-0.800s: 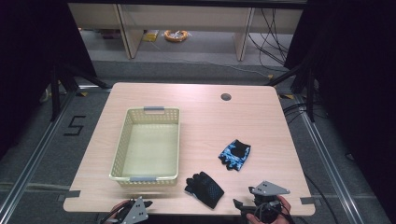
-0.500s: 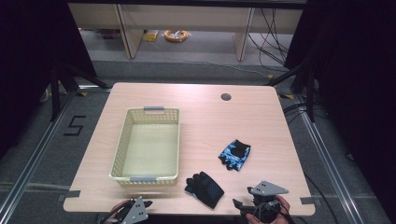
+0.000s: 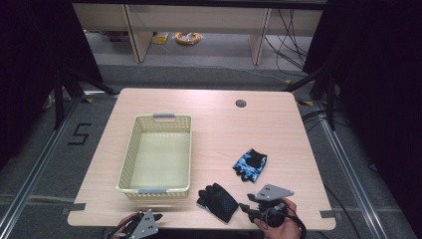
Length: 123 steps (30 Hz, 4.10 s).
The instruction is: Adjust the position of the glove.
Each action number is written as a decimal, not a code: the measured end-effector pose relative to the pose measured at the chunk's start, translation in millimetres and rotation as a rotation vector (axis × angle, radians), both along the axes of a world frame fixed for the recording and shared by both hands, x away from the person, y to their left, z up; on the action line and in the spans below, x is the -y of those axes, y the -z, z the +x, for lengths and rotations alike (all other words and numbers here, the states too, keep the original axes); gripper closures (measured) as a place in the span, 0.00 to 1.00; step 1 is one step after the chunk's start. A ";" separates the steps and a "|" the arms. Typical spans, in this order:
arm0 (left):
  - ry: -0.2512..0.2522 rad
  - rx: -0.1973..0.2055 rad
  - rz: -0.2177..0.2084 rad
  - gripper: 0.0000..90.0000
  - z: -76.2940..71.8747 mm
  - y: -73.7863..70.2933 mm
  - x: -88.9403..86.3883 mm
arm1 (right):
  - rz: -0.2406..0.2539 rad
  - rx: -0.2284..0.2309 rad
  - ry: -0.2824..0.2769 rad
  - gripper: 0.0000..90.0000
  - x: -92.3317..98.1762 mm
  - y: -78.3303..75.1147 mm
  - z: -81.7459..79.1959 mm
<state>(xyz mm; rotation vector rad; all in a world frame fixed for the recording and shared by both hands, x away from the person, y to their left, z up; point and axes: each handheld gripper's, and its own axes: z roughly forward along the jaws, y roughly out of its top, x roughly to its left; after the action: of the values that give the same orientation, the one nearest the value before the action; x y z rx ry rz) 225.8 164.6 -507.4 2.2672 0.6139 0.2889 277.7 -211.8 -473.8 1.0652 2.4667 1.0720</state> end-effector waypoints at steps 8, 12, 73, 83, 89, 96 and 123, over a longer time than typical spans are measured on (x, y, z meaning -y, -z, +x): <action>-0.009 -0.026 -0.015 0.19 0.1 1.3 0.7 | -0.030 -0.028 -0.041 0.70 -21.2 3.8 24.9; -0.007 -0.029 -0.024 0.19 -0.8 1.4 1.0 | -0.042 -0.041 -0.051 0.72 -29.2 7.4 34.3; -0.036 -0.012 -0.009 0.19 2.6 2.5 -0.8 | -0.094 -0.107 -0.548 0.99 -21.0 -48.7 68.5; -0.038 -0.014 -0.013 0.19 3.0 2.8 -1.5 | -0.187 -0.147 -0.573 0.99 -29.5 -19.7 103.6; -0.044 -0.014 -0.015 0.19 2.5 2.7 -1.5 | -0.246 -0.157 -0.552 0.98 -35.2 -9.3 110.7; -0.028 0.005 -0.004 0.19 4.2 1.9 -2.5 | -0.251 -0.208 -0.463 0.87 -33.2 5.7 113.0; -0.043 -0.007 -0.013 0.19 2.4 2.0 -1.4 | -0.244 -0.009 -0.104 0.95 30.4 -15.9 121.4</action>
<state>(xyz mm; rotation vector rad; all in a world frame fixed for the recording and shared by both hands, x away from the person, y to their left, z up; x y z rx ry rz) 228.2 166.1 -509.4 2.2456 0.6669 0.2970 399.0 -242.3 -457.9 0.8787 2.6018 0.7678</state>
